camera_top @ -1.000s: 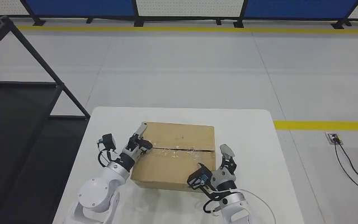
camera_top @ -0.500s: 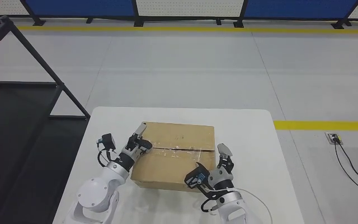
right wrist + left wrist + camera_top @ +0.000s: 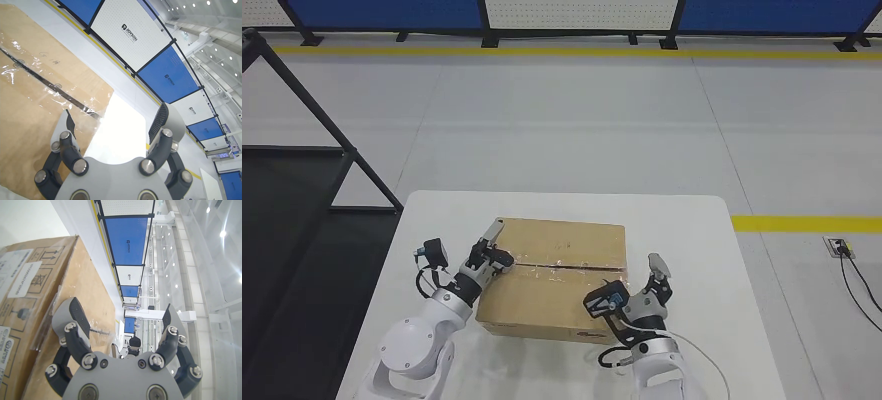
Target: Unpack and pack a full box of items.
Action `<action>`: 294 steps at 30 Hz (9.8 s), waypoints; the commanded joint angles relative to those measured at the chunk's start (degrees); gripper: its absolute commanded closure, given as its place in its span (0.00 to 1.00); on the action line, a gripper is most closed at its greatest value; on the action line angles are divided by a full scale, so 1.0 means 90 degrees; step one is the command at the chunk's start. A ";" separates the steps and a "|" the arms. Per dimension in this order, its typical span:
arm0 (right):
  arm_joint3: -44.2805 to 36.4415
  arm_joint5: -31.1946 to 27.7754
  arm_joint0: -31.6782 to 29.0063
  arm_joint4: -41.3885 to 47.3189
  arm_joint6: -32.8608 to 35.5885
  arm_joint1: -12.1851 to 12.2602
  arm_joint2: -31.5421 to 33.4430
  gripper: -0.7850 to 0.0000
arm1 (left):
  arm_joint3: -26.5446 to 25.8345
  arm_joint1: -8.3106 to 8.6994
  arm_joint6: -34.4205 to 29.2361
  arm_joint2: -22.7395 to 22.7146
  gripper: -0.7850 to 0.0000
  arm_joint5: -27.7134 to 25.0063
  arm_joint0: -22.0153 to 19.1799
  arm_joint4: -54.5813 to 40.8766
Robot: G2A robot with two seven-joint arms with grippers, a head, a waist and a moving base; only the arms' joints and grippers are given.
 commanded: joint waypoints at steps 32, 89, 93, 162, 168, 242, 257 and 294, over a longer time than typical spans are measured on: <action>-0.0664 -0.1997 0.0075 0.6928 -0.0103 -0.0174 0.1051 0.79 | -0.0413 0.0020 0.0181 -0.0109 0.00 -0.0189 0.0361 -0.0043; 0.2176 0.1402 0.3195 1.0491 0.2383 -0.0673 0.0433 1.00 | -0.0505 -0.0002 0.0415 -0.0059 0.00 -0.0348 0.0462 -0.0126; 0.1974 0.1393 0.2953 1.0518 0.2440 -0.0593 0.0774 1.00 | -0.0496 -0.0002 0.0401 -0.0047 0.00 -0.0340 0.0447 -0.0107; 0.0401 0.0059 0.0967 1.2514 0.1338 0.0005 0.2506 1.00 | -0.1161 0.0014 0.1047 -0.1004 0.00 -0.0783 0.0937 -0.0476; 0.0401 0.0059 0.0967 1.2514 0.1338 0.0005 0.2506 1.00 | -0.1319 0.0038 0.1117 -0.1546 0.00 -0.0831 0.1507 -0.0625; 0.5459 0.2260 0.5545 1.4853 0.0061 -0.1926 -0.1570 1.00 | -0.1464 -0.0115 0.1277 -0.2137 0.00 -0.2152 0.2337 -0.1527; 0.4276 0.2950 0.4728 1.3900 0.0374 -0.1469 -0.0795 1.00 | -0.1528 -0.0131 0.1273 -0.2031 0.00 -0.2096 0.2296 -0.1369; 0.2085 0.3514 0.2745 1.3007 0.1102 -0.0572 0.1476 1.00 | -0.1620 -0.0136 0.1087 -0.1885 0.00 -0.1711 0.2028 -0.1137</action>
